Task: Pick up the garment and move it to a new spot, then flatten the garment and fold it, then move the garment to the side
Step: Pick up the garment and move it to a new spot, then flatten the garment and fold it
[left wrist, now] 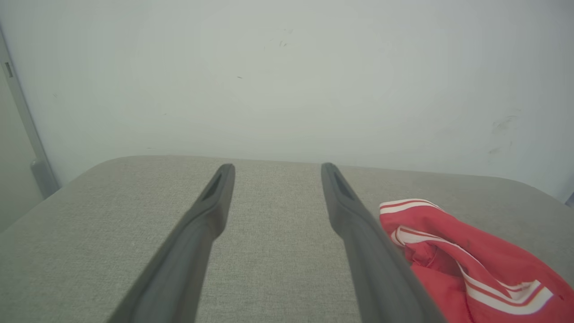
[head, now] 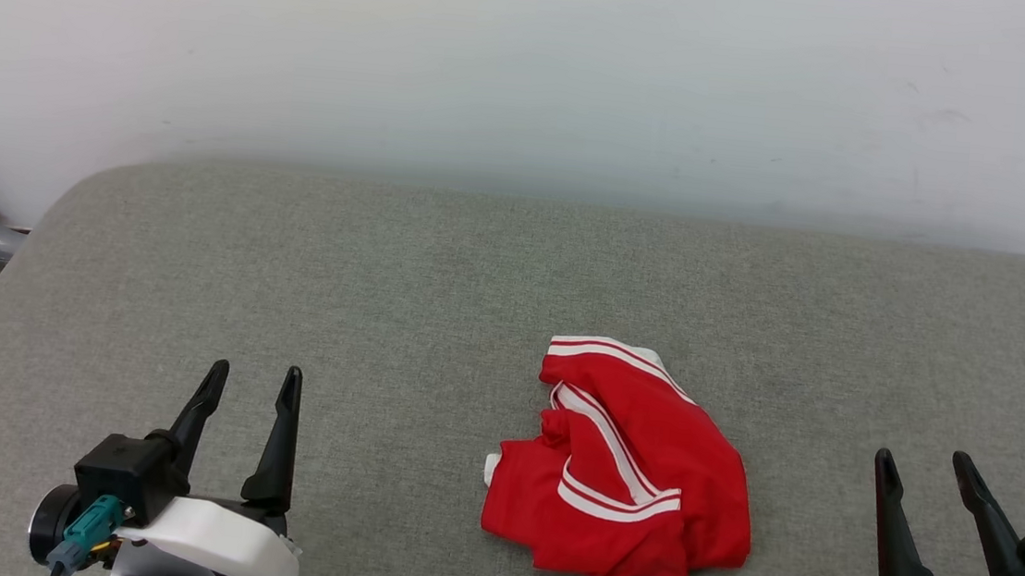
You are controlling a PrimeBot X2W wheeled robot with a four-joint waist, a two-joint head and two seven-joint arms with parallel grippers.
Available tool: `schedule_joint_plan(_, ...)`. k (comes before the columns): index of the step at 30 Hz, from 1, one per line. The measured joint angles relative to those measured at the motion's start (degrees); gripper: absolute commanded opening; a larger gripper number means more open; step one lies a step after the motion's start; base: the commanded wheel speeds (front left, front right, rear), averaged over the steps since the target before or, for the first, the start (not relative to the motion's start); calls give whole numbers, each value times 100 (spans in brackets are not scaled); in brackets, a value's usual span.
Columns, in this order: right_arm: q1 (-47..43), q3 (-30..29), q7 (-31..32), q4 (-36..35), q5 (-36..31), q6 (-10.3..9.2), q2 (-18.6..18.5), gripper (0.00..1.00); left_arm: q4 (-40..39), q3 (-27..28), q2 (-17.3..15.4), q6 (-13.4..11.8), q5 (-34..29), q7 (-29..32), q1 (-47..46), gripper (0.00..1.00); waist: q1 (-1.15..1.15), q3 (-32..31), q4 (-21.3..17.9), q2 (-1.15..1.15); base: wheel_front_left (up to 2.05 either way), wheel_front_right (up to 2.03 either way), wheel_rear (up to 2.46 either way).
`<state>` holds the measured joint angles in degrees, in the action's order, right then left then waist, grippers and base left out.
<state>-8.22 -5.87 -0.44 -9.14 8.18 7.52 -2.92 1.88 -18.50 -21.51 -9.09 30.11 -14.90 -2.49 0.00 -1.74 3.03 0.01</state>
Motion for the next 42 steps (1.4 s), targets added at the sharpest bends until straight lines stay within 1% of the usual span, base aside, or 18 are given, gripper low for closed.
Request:
schedule_joint_plan(4,-1,-48,171,-23,33,0,-1,100,-8,-3,1,0,7,1,0,100,0,8,20,0,0,0,0)
schedule_joint_plan(7,-1,59,567,-37,290,0,-2,100,-34,-7,4,0,30,1,-11,100,0,32,58,0,0,0,0)
schedule_joint_plan(10,-1,249,1289,-49,276,0,-1,100,-60,-13,20,0,30,2,-58,100,0,70,124,0,0,0,0)
schedule_joint_plan(13,3,688,2168,-49,348,-1,-81,100,-81,-18,51,1,31,1,-137,100,0,120,208,0,0,0,0)
schedule_joint_plan(16,36,1137,2987,-31,597,0,-368,100,-79,-21,90,12,31,1,-163,100,0,196,295,0,0,0,0)
schedule_joint_plan(19,223,1505,3595,42,938,0,-641,100,-53,-27,198,73,31,1,-294,100,1,319,436,0,0,0,0)
schedule_joint_plan(25,556,1876,3771,419,1271,0,-847,100,51,71,358,177,21,-1,-425,100,1,559,650,0,0,0,0)
schedule_joint_plan(29,693,2116,3832,672,1458,-1,-884,100,96,219,450,260,-60,-1,-489,100,1,694,772,0,0,0,0)
schedule_joint_plan(30,719,2176,3835,705,1486,0,-883,41,111,243,478,287,-75,-1,-487,100,1,717,792,0,0,0,0)
schedule_joint_plan(31,737,2223,3834,727,1503,-1,-882,41,125,271,509,307,-88,-1,-487,100,1,734,807,0,0,0,0)
schedule_joint_plan(32,756,2257,3829,736,1512,-1,-883,2,137,292,543,337,-120,-1,-487,100,1,746,815,0,0,0,0)
schedule_joint_plan(33,789,2279,3816,734,1527,-1,-886,0,149,322,564,356,-136,-1,-486,100,1,754,816,0,0,0,0)
schedule_joint_plan(36,935,2283,3666,613,1553,-1,-937,0,181,414,601,406,-192,-8,-481,100,1,753,782,0,0,0,0)
schedule_joint_plan(42,1381,2143,3368,55,1493,-1,-1102,0,192,578,688,500,-296,-16,-455,100,1,720,589,0,0,0,0)
